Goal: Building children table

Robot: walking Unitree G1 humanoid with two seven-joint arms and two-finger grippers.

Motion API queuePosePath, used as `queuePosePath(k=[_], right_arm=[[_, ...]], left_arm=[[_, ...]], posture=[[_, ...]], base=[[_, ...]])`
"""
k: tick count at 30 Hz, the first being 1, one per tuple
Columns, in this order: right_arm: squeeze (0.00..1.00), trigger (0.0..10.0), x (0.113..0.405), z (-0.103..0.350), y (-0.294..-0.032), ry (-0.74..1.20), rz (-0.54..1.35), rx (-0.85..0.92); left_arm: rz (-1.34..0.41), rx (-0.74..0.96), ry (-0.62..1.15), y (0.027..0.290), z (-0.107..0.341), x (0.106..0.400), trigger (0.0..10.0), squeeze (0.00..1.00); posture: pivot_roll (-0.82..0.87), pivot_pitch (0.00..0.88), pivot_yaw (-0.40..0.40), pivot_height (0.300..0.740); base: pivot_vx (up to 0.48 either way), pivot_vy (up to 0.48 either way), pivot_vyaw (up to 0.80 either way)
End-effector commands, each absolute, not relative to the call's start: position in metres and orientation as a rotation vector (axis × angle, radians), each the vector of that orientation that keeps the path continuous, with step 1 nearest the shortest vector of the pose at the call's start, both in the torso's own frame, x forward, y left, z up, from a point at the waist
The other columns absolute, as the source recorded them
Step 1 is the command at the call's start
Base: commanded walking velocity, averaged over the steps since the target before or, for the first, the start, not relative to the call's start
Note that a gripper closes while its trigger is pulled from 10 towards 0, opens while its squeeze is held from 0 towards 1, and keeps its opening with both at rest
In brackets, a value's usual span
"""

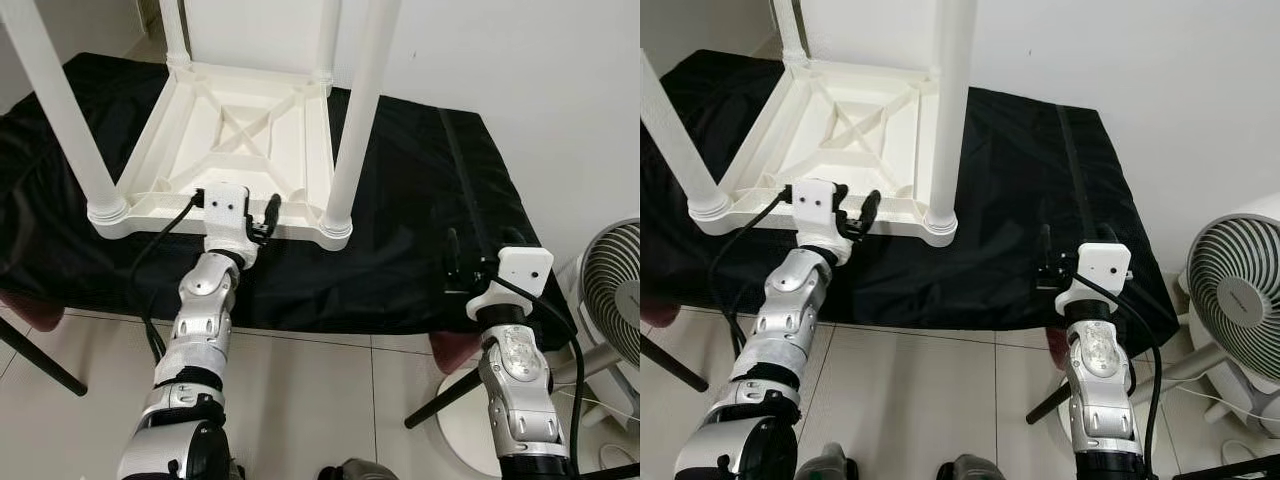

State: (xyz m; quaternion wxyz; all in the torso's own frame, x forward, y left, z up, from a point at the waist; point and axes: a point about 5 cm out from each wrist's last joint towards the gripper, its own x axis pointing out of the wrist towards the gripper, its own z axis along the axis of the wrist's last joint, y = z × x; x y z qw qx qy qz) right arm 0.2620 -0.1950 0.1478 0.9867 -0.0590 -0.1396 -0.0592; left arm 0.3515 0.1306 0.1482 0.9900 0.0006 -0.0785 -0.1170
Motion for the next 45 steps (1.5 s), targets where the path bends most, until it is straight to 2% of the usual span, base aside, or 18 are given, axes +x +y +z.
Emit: queuePosePath(k=[1, 4, 6, 13, 14, 22, 23, 26, 27, 36, 45], right_arm=[[0.00, 10.0, 0.261, 0.139, -0.198, -0.238, -0.135, -0.116], [0.00, 10.0, 0.260, 0.134, -0.198, -0.215, -0.147, -0.133], [0.00, 10.0, 0.259, 0.128, -0.201, -0.183, -0.185, -0.160], [0.00, 10.0, 0.259, 0.128, -0.202, -0.180, -0.201, -0.158], [0.00, 10.0, 0.258, 0.130, -0.201, -0.187, -0.203, -0.140], [0.00, 10.0, 0.256, 0.131, -0.197, -0.204, -0.178, -0.134], [0.00, 10.0, 0.259, 0.130, -0.196, -0.206, -0.169, -0.143], [0.00, 10.0, 0.259, 0.130, -0.196, -0.206, -0.169, -0.143], [0.00, 10.0, 0.263, 0.130, -0.198, -0.217, -0.184, -0.128], [0.00, 10.0, 0.271, 0.133, -0.198, -0.240, -0.224, -0.095], [0.00, 10.0, 0.270, 0.143, -0.191, -0.279, -0.210, -0.060]], left_arm=[[-0.227, 0.033, -0.142, 0.130, 0.146, 0.351, 10.0, 0.00], [-0.240, 0.056, -0.131, 0.132, 0.145, 0.349, 10.0, 0.00], [-0.274, 0.098, -0.112, 0.135, 0.141, 0.347, 10.0, 0.00], [-0.282, 0.105, -0.102, 0.136, 0.141, 0.346, 10.0, 0.00], [-0.295, 0.098, -0.100, 0.137, 0.142, 0.346, 10.0, 0.00], [-0.304, 0.094, -0.099, 0.137, 0.145, 0.345, 10.0, 0.00], [-0.299, 0.086, -0.083, 0.138, 0.143, 0.346, 10.0, 0.00], [-0.299, 0.086, -0.083, 0.138, 0.143, 0.346, 10.0, 0.00], [-0.311, 0.095, -0.074, 0.136, 0.140, 0.347, 10.0, 0.00], [-0.347, 0.102, -0.063, 0.134, 0.135, 0.349, 10.0, 0.00], [-0.289, 0.225, 0.025, 0.142, 0.128, 0.357, 10.0, 0.00]], posture=[[0.07, 0.015, -0.090, 0.740], [0.07, 0.012, -0.075, 0.740], [0.07, 0.000, -0.035, 0.740], [0.07, 0.000, -0.022, 0.740], [0.06, 0.000, 0.018, 0.740], [0.05, 0.000, 0.031, 0.740], [0.02, 0.000, 0.077, 0.740], [0.02, 0.000, 0.077, 0.740], [0.03, 0.000, 0.033, 0.740], [0.04, 0.000, 0.020, 0.740], [0.05, 0.004, 0.008, 0.740]], base=[[0.000, 0.000, 0.00], [0.000, 0.000, 0.00], [0.000, 0.000, 0.00], [0.000, 0.000, 0.00], [0.000, 0.000, 0.00], [0.000, 0.000, 0.00], [0.000, 0.000, 0.00], [0.000, 0.000, 0.00], [0.000, 0.000, 0.00], [0.000, 0.000, 0.00], [0.000, 0.000, 0.00]])
